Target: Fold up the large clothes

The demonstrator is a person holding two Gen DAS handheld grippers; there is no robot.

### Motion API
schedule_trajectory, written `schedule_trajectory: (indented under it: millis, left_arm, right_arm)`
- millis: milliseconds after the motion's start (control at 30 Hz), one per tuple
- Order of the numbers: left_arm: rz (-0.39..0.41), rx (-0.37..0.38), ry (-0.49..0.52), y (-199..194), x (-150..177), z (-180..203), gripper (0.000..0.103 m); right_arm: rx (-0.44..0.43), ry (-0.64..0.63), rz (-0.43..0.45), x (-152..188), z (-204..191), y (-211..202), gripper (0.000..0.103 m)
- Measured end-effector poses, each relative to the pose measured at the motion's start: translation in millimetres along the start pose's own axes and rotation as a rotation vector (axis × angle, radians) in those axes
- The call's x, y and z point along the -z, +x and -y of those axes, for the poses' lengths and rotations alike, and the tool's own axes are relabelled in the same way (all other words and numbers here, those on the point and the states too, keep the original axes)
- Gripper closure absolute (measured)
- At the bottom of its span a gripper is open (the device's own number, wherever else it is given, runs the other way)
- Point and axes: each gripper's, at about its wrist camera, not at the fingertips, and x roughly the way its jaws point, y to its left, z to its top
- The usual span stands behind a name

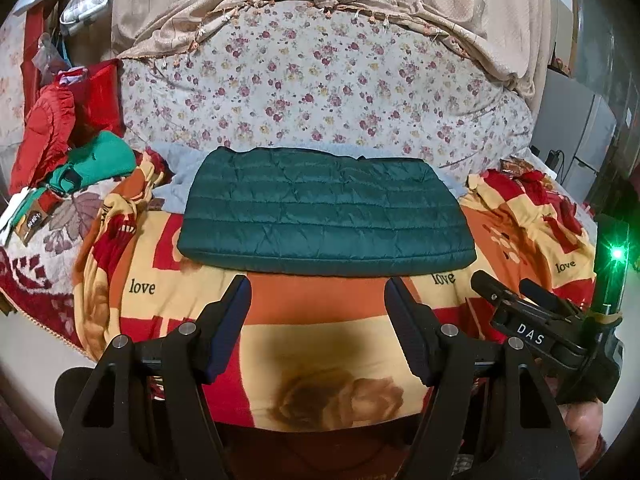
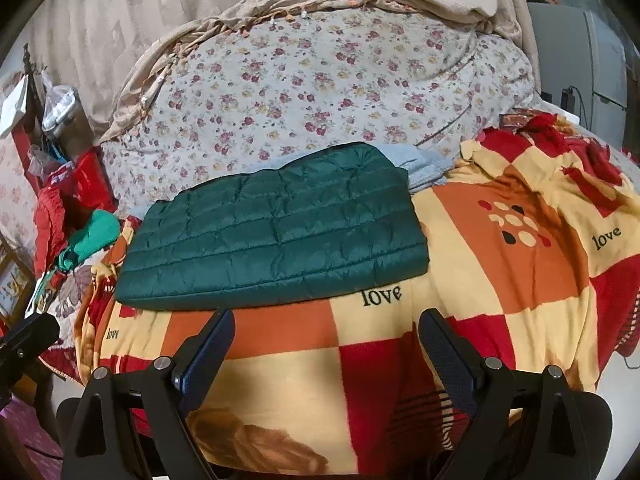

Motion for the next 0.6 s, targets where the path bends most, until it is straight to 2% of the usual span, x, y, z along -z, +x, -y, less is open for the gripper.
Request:
schedule_trajectory:
  millis: [300,600]
  left_arm:
    - [-0.011,-0.022,-0.002,0.8,2.9,-9.8,0.034]
    - [0.004,-0.031,0.01,-2.7,3.7,-7.5,0.034]
  right_arm:
    - [0.012,-0.049,-0.003,3.5,-20.5,-1.0,0.011]
    - [0.016,-0.058,-0.004,3.8,-24.0,-2.4,0.011]
